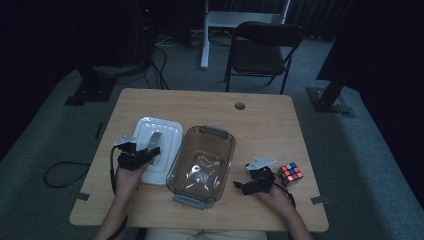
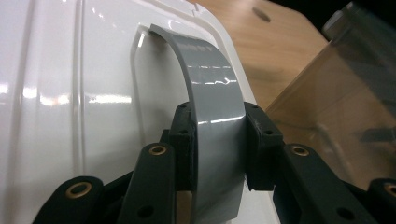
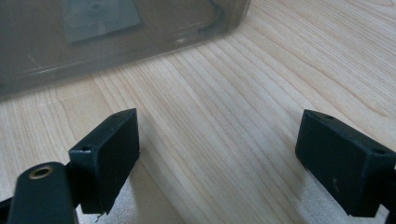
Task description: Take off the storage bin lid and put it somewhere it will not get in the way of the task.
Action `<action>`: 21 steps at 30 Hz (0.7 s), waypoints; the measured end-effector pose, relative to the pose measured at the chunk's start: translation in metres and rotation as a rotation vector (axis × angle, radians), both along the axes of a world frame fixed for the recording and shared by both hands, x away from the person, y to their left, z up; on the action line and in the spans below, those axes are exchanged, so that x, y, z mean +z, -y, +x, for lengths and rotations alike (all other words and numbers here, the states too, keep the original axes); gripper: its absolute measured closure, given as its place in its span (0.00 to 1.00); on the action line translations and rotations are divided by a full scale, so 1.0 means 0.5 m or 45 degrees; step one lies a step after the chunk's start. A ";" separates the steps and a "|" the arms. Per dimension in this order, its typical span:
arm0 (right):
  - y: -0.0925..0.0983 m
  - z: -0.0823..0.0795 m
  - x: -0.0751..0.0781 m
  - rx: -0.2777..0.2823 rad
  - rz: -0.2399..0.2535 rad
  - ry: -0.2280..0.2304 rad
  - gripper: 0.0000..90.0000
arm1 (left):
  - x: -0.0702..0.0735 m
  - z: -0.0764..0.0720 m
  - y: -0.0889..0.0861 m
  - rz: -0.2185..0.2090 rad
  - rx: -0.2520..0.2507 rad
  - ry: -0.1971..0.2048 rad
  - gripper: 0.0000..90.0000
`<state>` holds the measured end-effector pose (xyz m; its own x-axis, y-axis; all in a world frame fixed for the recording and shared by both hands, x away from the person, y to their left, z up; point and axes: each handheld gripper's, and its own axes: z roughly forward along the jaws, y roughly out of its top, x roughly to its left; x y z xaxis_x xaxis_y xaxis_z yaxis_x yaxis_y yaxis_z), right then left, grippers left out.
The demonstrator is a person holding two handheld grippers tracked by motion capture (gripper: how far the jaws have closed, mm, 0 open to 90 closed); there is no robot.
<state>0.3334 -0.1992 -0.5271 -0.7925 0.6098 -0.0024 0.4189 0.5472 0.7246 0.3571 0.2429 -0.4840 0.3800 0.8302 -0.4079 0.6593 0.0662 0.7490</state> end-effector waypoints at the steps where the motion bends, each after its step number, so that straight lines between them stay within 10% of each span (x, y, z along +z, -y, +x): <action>1: 0.000 0.000 0.000 0.000 0.000 0.000 0.15 | -0.004 0.000 0.001 -0.007 0.002 -0.006 0.78; 13: 0.000 0.001 0.000 -0.011 0.000 -0.001 0.15 | -0.064 0.000 0.005 0.041 0.008 -0.104 0.74; 21: 0.000 0.002 0.000 -0.016 0.000 -0.002 0.15 | -0.048 -0.011 0.005 0.097 0.018 -0.031 0.58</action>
